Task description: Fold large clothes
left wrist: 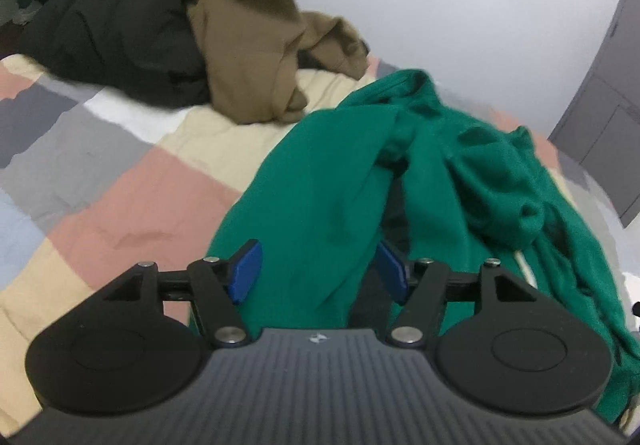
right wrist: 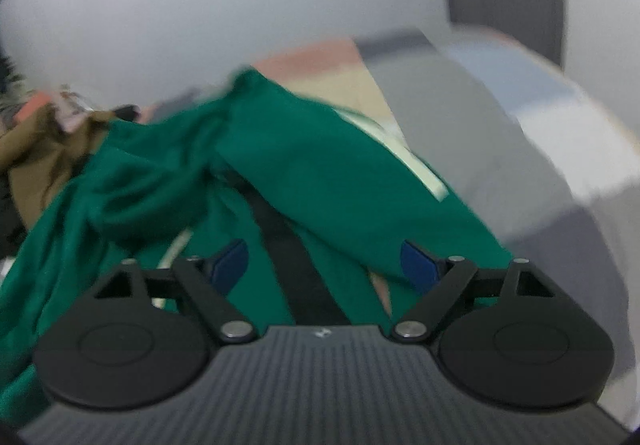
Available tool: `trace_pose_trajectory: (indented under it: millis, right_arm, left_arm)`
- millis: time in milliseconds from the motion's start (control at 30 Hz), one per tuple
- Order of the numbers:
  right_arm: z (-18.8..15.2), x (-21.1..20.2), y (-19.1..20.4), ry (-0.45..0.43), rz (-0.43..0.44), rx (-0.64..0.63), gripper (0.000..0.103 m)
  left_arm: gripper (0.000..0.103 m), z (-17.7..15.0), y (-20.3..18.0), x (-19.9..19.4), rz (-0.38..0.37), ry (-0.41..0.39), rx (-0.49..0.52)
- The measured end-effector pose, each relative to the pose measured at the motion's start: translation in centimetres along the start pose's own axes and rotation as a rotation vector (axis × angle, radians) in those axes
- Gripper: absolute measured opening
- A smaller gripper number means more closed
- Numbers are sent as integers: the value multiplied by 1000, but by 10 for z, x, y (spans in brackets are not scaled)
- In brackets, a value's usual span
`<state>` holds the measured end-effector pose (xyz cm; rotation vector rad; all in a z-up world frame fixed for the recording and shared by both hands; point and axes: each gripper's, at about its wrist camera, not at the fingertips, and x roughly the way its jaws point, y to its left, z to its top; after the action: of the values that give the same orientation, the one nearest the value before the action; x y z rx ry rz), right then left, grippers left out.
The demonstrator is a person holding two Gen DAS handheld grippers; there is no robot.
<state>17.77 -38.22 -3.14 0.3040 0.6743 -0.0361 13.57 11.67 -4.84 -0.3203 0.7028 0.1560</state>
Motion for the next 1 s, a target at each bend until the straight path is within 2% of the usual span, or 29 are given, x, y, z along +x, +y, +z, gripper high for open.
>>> trace_pose_trajectory:
  millis: [67, 200, 367, 633, 900, 1000]
  right_arm:
    - [-2, 5, -10, -1, -38, 6, 85]
    - [-3, 18, -29, -1, -152, -62, 85]
    - [-9, 35, -56, 49, -205, -71, 85]
    - [-12, 50, -70, 85, -219, -47, 85]
    - [-13, 51, -78, 75, -346, -51, 85]
    - [-15, 51, -82, 90, -353, -35, 87]
  left_arm:
    - [70, -1, 8, 4, 20, 3, -7]
    - [71, 4, 21, 12, 58, 7, -16]
    - [71, 16, 34, 27, 98, 42, -29]
    - [71, 13, 48, 67, 47, 186, -110]
    - [70, 8, 56, 82, 46, 225, -186]
    - [70, 5, 58, 85, 28, 239, -213]
